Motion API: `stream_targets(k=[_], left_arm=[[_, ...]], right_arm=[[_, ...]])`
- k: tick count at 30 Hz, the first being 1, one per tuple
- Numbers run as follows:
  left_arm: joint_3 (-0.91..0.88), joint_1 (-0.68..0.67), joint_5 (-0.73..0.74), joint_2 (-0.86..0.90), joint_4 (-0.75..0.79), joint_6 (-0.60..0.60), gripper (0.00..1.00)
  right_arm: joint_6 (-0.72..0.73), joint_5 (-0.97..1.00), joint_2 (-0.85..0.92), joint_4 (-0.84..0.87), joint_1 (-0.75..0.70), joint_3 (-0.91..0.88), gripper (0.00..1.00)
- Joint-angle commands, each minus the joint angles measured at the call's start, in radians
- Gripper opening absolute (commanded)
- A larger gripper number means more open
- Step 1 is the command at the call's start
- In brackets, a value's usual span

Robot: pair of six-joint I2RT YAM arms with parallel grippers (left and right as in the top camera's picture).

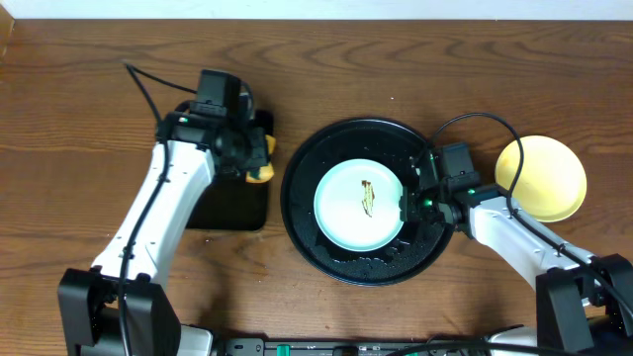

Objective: Clean dirty plates on tray and stack at the side
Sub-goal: 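Bring the sponge in the left gripper over the pale-green plate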

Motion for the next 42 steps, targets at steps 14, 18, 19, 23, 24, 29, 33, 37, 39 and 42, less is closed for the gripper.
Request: stream_targets(k=[14,18,19,23,24,29,33,37,39,42], left_arm=[[-0.069,-0.341,0.027,0.104,0.183,-0.200,0.08],[-0.069,-0.408,0.027,0.166,0.225,-0.268,0.08],[-0.069,-0.423,0.026,0.179,0.238,-0.267,0.08],[-0.069,-0.483,0.026,0.227,0.297,-0.264,0.08],[-0.069,-0.497,0.027,0.238,0.312,-0.264,0.08],[-0.069,-0.541,0.026,0.269,0.365,-0.264,0.08],[-0.069,-0.557,0.026,0.287,0.375,-0.264,0.08],[-0.069,-0.566,0.026,0.302,0.375,-0.265,0.08],[-0.069,-0.571,0.026,0.311,0.375,-0.266,0.08],[-0.069,-0.581,0.026,0.322,0.375,-0.268,0.08]], right_arm=[[0.045,0.083,0.008,-0.022,0.050,0.000,0.01],[0.045,0.083,0.008,-0.023,0.050,0.000,0.01],[0.045,0.083,0.008,-0.025,0.050,0.000,0.01],[0.045,0.083,0.008,-0.030,0.050,0.000,0.01],[0.045,0.083,0.008,-0.033,0.050,0.000,0.01],[0.044,0.089,0.009,-0.052,0.050,-0.001,0.01],[0.044,0.090,0.010,-0.055,0.050,0.000,0.01],[0.044,0.090,0.010,-0.055,0.050,0.000,0.01],[0.044,0.090,0.010,-0.055,0.050,-0.001,0.01],[0.044,0.090,0.010,-0.055,0.050,0.000,0.01]])
